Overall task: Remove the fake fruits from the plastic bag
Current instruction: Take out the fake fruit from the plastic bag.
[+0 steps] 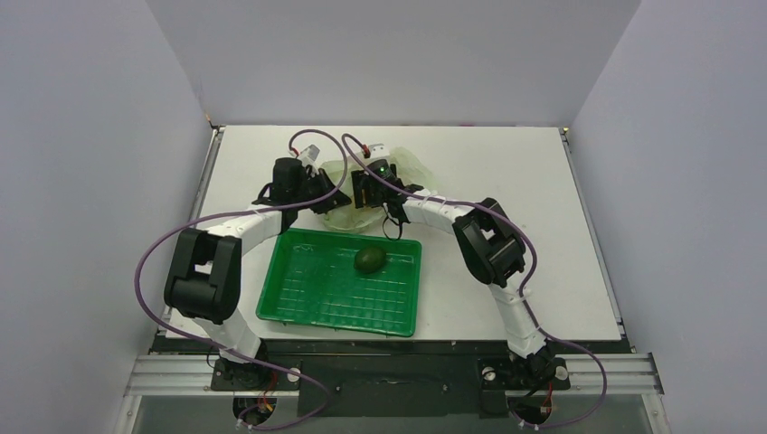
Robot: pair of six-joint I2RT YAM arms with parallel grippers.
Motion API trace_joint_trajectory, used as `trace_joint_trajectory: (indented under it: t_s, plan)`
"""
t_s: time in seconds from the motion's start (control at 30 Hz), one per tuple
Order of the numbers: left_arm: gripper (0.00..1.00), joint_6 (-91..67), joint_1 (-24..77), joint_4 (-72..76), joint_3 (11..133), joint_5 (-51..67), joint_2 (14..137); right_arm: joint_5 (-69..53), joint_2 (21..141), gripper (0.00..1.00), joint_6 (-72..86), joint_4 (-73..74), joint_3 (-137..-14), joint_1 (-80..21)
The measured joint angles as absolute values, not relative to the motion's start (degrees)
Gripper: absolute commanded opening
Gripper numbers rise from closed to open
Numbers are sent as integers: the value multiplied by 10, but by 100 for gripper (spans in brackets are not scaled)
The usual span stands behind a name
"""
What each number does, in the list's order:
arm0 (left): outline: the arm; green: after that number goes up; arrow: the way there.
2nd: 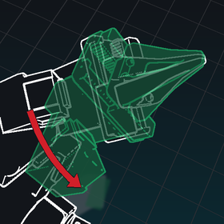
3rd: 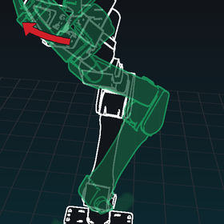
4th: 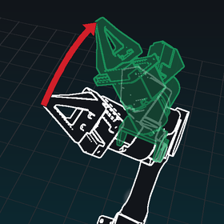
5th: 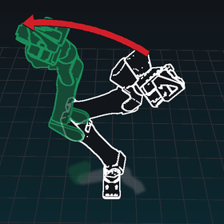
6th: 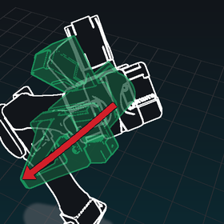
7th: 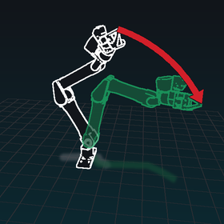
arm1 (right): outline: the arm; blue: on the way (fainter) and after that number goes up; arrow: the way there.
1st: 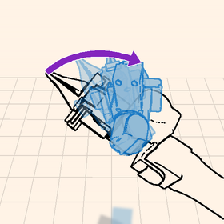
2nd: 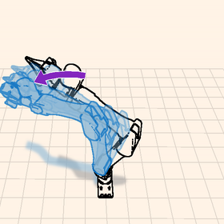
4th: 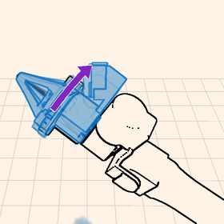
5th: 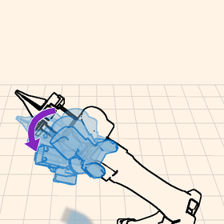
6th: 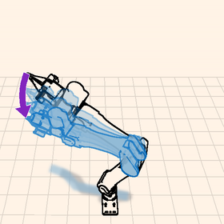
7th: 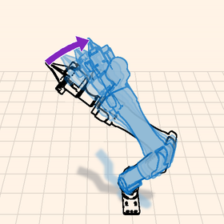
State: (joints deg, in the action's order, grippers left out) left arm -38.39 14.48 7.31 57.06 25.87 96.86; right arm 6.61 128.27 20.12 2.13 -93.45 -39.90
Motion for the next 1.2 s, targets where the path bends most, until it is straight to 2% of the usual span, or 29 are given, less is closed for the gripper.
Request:
trace_joint_trajectory:
  t_s: [0.07,0.13,0.17,0.27,0.47,0.8,1.2]
  plan:
    - [0,-384,145,75,573,260,970,66,1283,57,202,11,-936,-399]
    - [0,-385,145,76,576,262,973,65,1283,42,204,9,-939,-399]
    - [0,-385,145,76,578,262,974,65,1283,39,204,10,-943,-399]
    - [0,-384,145,76,582,262,975,65,1283,20,211,8,-952,-399]
    - [0,-383,145,64,588,261,975,60,1283,1,215,8,-955,-399]
    - [0,-321,145,9,601,236,948,35,1245,0,237,22,-908,-401]
    - [0,-293,145,4,601,231,945,-6,1105,0,249,86,-871,-409]
